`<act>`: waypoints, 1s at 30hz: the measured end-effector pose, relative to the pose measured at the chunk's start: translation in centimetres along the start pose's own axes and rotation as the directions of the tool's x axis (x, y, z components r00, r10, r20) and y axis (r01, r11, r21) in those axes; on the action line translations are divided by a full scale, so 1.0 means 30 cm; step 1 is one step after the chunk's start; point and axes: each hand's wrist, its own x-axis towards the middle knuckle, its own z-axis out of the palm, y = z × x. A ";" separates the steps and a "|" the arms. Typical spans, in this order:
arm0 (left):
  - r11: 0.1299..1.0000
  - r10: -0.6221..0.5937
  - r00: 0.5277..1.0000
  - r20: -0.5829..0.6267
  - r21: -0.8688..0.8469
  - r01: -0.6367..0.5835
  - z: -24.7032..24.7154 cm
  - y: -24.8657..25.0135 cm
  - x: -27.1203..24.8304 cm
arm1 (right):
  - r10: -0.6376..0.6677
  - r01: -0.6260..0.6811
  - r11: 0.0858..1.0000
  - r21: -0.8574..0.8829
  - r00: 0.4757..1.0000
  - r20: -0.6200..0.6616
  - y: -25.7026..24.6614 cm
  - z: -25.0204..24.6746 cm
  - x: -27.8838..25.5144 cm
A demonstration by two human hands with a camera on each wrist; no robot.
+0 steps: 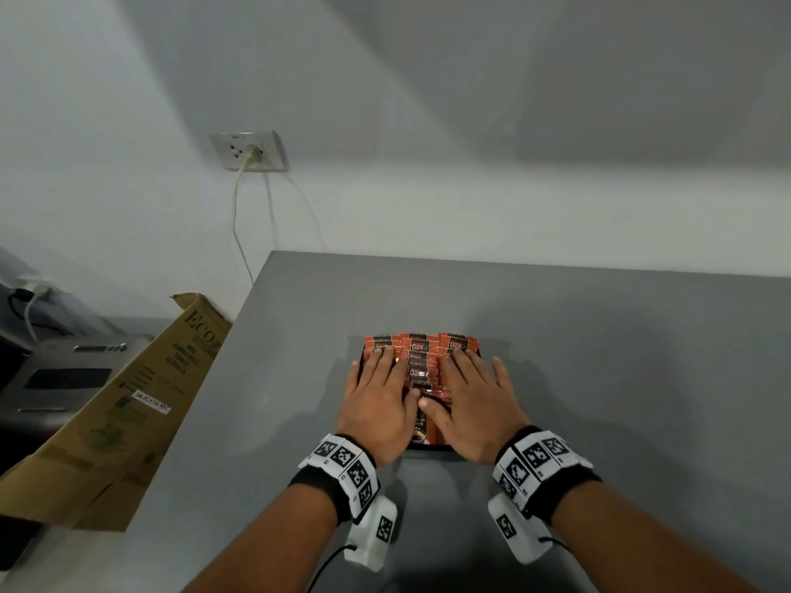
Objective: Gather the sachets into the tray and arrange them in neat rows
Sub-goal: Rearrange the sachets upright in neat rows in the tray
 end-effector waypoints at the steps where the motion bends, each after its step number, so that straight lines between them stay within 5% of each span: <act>1: 1.000 0.000 1.000 0.006 0.008 0.000 0.002 -0.001 0.002 | 0.000 0.000 1.000 -0.001 1.000 -0.015 0.002 0.002 0.003; 10: 1.000 -0.015 1.000 0.007 -0.002 0.015 0.005 -0.005 0.018 | -0.001 0.000 1.000 -0.005 0.995 -0.102 0.005 -0.009 0.029; 30: 0.998 -0.004 0.999 0.039 0.060 0.001 0.008 -0.003 0.020 | -0.020 0.021 0.999 0.024 0.999 -0.036 0.005 -0.002 0.043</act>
